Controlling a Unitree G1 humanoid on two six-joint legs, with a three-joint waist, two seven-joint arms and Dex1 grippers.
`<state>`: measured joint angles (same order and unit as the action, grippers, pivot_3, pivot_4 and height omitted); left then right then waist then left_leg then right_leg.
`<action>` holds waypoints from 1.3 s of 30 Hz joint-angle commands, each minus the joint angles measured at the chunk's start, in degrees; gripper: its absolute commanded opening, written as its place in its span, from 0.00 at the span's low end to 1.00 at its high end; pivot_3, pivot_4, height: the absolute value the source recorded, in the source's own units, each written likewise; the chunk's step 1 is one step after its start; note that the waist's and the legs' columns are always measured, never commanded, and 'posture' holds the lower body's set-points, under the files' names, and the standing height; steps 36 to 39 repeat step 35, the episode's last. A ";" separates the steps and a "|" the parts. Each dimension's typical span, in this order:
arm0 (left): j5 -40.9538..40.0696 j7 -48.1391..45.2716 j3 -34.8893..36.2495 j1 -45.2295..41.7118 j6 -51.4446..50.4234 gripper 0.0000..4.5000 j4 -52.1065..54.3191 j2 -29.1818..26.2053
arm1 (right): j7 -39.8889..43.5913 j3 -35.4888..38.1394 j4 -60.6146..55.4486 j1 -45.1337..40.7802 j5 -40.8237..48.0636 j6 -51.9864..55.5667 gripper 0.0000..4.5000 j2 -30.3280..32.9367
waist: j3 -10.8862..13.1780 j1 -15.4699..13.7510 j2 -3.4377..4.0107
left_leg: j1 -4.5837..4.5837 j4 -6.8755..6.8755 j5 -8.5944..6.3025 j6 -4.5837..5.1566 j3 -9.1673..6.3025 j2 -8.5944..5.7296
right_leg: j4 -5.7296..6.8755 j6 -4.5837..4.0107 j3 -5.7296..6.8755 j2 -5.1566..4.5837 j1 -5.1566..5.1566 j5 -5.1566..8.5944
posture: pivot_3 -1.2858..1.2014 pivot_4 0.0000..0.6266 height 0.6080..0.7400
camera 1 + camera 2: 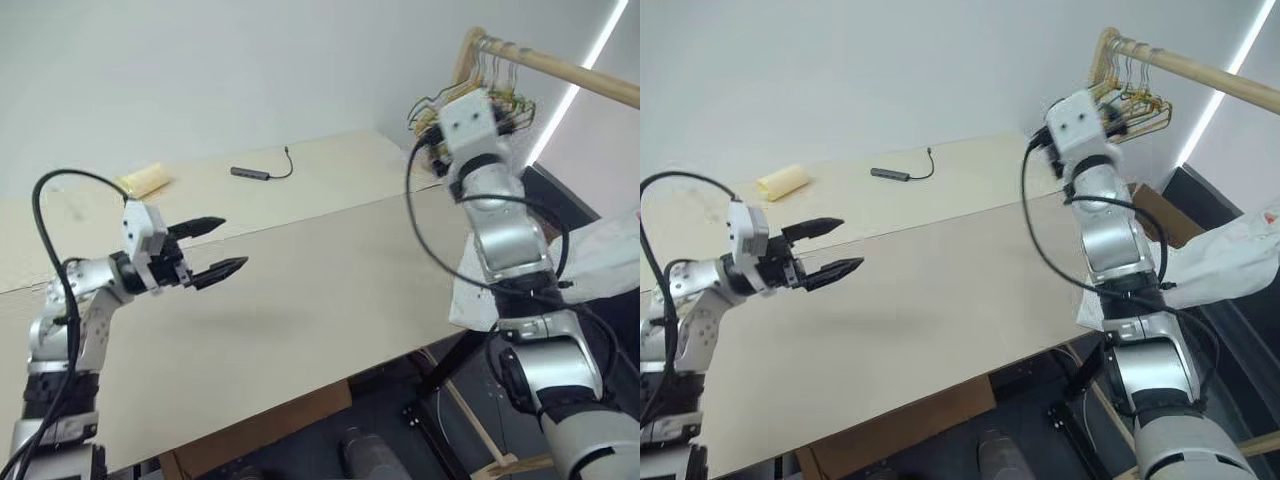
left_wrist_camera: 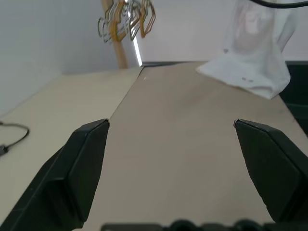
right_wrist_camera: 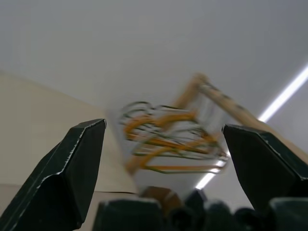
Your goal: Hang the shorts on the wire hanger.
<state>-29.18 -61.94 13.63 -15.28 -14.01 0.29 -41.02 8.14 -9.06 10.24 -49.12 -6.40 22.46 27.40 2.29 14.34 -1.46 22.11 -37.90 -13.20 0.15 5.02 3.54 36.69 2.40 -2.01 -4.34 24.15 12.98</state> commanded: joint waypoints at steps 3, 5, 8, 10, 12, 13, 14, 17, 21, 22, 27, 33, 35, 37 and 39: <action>0.34 3.14 4.03 6.00 -0.41 1.00 5.79 -2.13 | 14.84 -2.26 -7.74 5.22 5.20 -3.89 0.99 -0.42 | 0.05 -3.01 -0.10 | 0.03 0.00 0.00 0.00 0.01 -0.02 | 0.01 -0.03 0.05 -0.03 0.05 -0.02 | 0.51 0.00 1.00; 0.64 4.68 4.57 9.12 -0.83 1.00 7.90 -2.39 | 20.26 -4.61 -9.92 7.92 5.91 -3.53 0.99 0.05 | 0.05 -4.55 -0.09 | 0.04 0.00 -0.01 -0.01 0.01 0.00 | 0.00 -0.07 0.08 -0.02 0.07 -0.02 | 0.52 0.00 1.00; -0.25 6.15 5.73 13.67 -1.30 1.00 11.75 -1.84 | 26.74 -8.82 -12.67 11.63 4.66 -5.68 0.99 1.71 | 0.05 -6.97 -0.11 | 0.04 0.01 -0.01 -0.01 0.07 0.03 | 0.00 -0.21 0.15 -0.02 0.09 -0.07 | 0.54 0.00 1.00; -1.02 8.10 6.26 15.86 -2.50 1.00 14.21 -1.12 | 29.07 -10.52 -12.98 12.70 3.71 -6.40 0.99 2.18 | 0.06 -8.60 -0.13 | 0.04 0.01 -0.01 -0.02 0.22 0.05 | 0.01 -0.27 0.19 -0.02 0.11 -0.07 | 0.55 0.00 1.00; -1.25 9.34 6.37 17.78 -2.84 1.00 16.25 -0.56 | 31.18 -11.91 -12.84 13.18 2.85 -7.24 0.99 2.55 | 0.07 -10.21 -0.14 | 0.02 0.01 -0.01 -0.02 0.47 0.06 | 0.02 -0.32 0.24 -0.01 0.11 -0.08 | 0.56 0.00 1.00; -1.54 9.68 6.31 18.82 -3.53 1.00 17.37 -0.49 | 32.01 -12.61 -12.38 13.20 2.20 -8.10 0.99 2.70 | 0.07 -10.91 -0.14 | 0.02 0.01 0.00 -0.02 0.56 0.07 | 0.02 -0.33 0.27 -0.01 0.12 -0.07 | 0.56 0.00 1.00; -1.13 10.14 6.22 19.76 -3.20 1.00 18.30 -0.20 | 32.71 -13.10 -11.70 13.06 1.72 -8.72 0.99 2.60 | 0.06 -11.63 -0.15 | 0.01 0.01 -0.01 -0.03 0.61 0.12 | 0.04 -0.38 0.30 0.02 0.13 -0.04 | 0.57 0.00 1.00; -1.06 12.09 6.54 20.96 -4.08 1.00 19.93 0.45 | 33.46 -13.65 -9.52 12.34 0.03 -9.77 0.99 1.92 | 0.06 -13.41 -0.16 | 0.01 0.01 -0.01 -0.04 0.64 0.19 | 0.05 -0.57 0.47 0.05 0.12 0.07 | 0.58 0.00 1.00; -0.90 12.52 6.55 21.76 -4.16 1.00 20.90 0.12 | 33.71 -13.99 -7.20 11.84 -2.13 -11.40 0.99 1.30 | 0.04 -15.14 -0.18 | 0.03 0.01 0.00 -0.07 0.64 0.26 | 0.07 -0.76 0.61 0.09 0.14 0.13 | 0.58 0.00 1.00; -0.89 12.62 6.59 21.82 -4.16 1.00 20.95 0.11 | 33.83 -14.02 -6.82 11.83 -2.50 -11.80 0.99 1.19 | 0.04 -15.40 -0.18 | 0.05 0.01 0.00 -0.07 0.63 0.26 | 0.07 -0.76 0.64 0.10 0.15 0.13 | 0.58 0.00 1.00; -0.52 12.74 6.35 21.93 -3.82 1.00 20.75 0.02 | 34.28 -13.85 -6.36 12.26 -3.77 -12.50 0.99 0.61 | 0.04 -16.25 -0.18 | 0.15 0.01 0.00 -0.07 0.61 0.25 | 0.04 -0.93 0.71 0.08 0.18 0.01 | 0.58 0.00 1.00; 0.53 12.59 4.90 21.07 -3.34 1.00 19.78 0.01 | 34.42 -13.59 -6.29 12.66 -4.81 -12.43 0.99 0.31 | 0.04 -16.60 -0.18 | 0.18 0.01 -0.01 -0.08 0.56 0.29 | 0.05 -0.91 0.82 0.09 0.20 0.04 | 0.58 0.00 1.00; 0.85 12.60 4.43 20.46 -3.35 1.00 19.17 -0.01 | 34.40 -13.53 -6.21 12.80 -5.01 -12.51 0.99 0.31 | 0.04 -16.61 -0.19 | 0.18 0.01 -0.01 -0.08 0.55 0.29 | 0.05 -0.91 0.84 0.08 0.19 0.05 | 0.58 0.00 1.00; 0.85 12.60 4.43 20.46 -3.35 1.00 19.17 -0.01 | 34.40 -13.53 -6.21 12.80 -5.01 -12.51 0.99 0.31 | 0.04 -16.61 -0.19 | 0.18 0.01 -0.01 -0.08 0.55 0.29 | 0.05 -0.91 0.84 0.08 0.19 0.05 | 0.58 0.00 1.00; 0.85 12.60 4.43 20.46 -3.35 1.00 19.17 -0.01 | 34.40 -13.53 -6.21 12.80 -5.01 -12.51 0.99 0.31 | 0.04 -16.61 -0.19 | 0.18 0.01 -0.01 -0.08 0.55 0.29 | 0.05 -0.91 0.84 0.08 0.19 0.05 | 0.58 0.00 1.00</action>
